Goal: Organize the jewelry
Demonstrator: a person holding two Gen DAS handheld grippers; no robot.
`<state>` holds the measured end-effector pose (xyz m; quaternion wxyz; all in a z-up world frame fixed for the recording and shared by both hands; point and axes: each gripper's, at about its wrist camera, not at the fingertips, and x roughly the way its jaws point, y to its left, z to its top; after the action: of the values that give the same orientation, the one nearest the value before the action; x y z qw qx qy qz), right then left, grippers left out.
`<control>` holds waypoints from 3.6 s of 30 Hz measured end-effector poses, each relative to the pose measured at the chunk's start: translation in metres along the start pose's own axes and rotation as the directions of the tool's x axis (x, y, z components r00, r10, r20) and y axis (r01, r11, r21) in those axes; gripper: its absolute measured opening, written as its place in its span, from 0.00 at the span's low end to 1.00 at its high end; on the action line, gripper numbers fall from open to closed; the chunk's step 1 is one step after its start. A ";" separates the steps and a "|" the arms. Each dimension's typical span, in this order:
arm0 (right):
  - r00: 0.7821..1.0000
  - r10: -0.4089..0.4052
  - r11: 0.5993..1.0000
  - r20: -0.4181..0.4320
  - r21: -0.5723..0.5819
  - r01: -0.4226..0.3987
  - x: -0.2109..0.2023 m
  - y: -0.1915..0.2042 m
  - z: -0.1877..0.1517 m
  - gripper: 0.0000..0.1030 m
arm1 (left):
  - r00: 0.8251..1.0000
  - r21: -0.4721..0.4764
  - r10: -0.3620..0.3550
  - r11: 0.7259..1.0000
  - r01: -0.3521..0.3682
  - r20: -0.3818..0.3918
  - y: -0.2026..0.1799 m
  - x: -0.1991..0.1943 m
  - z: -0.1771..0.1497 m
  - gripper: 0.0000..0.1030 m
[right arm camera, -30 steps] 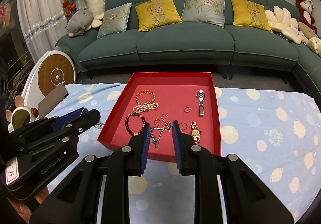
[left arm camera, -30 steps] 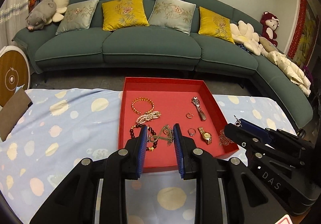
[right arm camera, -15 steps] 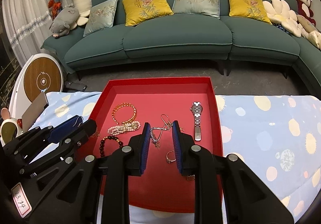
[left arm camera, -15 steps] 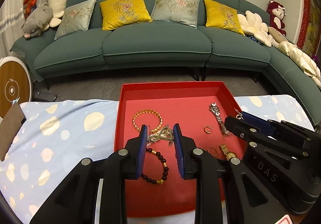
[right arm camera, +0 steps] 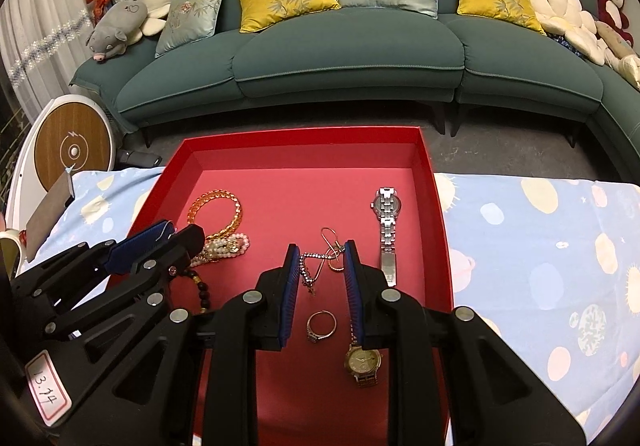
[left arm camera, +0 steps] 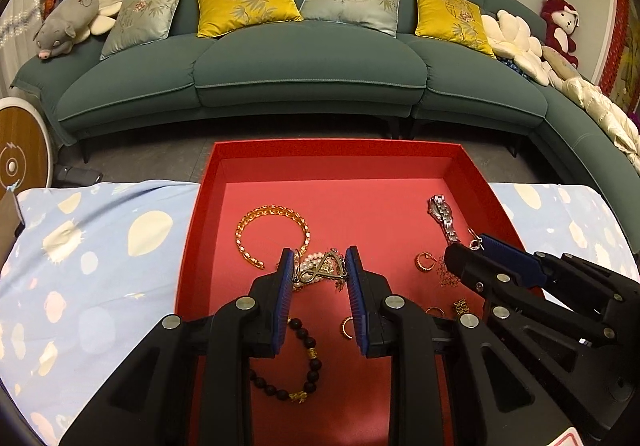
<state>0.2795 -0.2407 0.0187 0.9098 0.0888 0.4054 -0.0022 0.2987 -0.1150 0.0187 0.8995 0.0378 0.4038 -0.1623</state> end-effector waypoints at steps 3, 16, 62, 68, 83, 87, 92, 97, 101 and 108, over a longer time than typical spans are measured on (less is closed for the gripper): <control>1.000 0.002 1.000 -0.003 0.005 -0.002 0.003 -0.003 0.000 0.21 | 1.000 -0.004 -0.005 1.000 0.005 -0.007 -0.001 0.005 0.000 0.23; 0.999 -0.010 0.999 0.038 0.040 0.008 -0.006 -0.012 0.003 0.41 | 1.000 -0.045 0.007 0.999 -0.007 0.004 0.007 -0.004 0.004 0.39; 0.966 -0.213 0.974 0.145 -0.044 0.221 -0.188 0.051 -0.150 0.68 | 0.986 0.012 0.166 0.986 -0.166 -0.012 -0.010 -0.170 -0.143 0.51; 0.963 -0.232 0.970 0.139 -0.044 0.240 -0.181 0.041 -0.158 0.80 | 0.978 0.039 0.209 0.977 -0.210 0.006 -0.009 -0.164 -0.149 0.68; 0.969 -0.232 0.971 0.083 -0.046 0.236 -0.157 0.033 -0.173 0.82 | 0.977 0.016 0.210 0.978 -0.209 -0.048 -0.004 -0.148 -0.166 0.71; 0.968 -0.238 0.968 0.085 -0.058 0.243 -0.154 0.036 -0.175 0.82 | 0.972 0.024 0.229 0.973 -0.229 -0.041 -0.003 -0.148 -0.166 0.71; 0.967 -0.239 0.968 0.092 -0.054 0.244 -0.154 0.037 -0.176 0.82 | 0.972 0.020 0.234 0.972 -0.234 -0.028 -0.002 -0.150 -0.166 0.71; 0.965 -0.242 0.967 0.096 -0.053 0.248 -0.155 0.037 -0.177 0.82 | 0.973 0.005 0.229 0.973 -0.229 -0.024 0.000 -0.151 -0.166 0.71; 0.964 -0.246 0.966 0.104 -0.054 0.252 -0.156 0.038 -0.178 0.82 | 0.972 -0.001 0.232 0.973 -0.232 -0.019 0.000 -0.152 -0.166 0.71; 0.962 -0.249 0.966 0.109 -0.048 0.255 -0.157 0.039 -0.178 0.82 | 0.971 -0.003 0.238 0.971 -0.238 -0.009 -0.001 -0.154 -0.167 0.71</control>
<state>0.0453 -0.1840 0.0240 0.9239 0.0083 0.3664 -0.1102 0.0835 -0.0420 0.0208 0.9108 0.0845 0.4008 -0.0524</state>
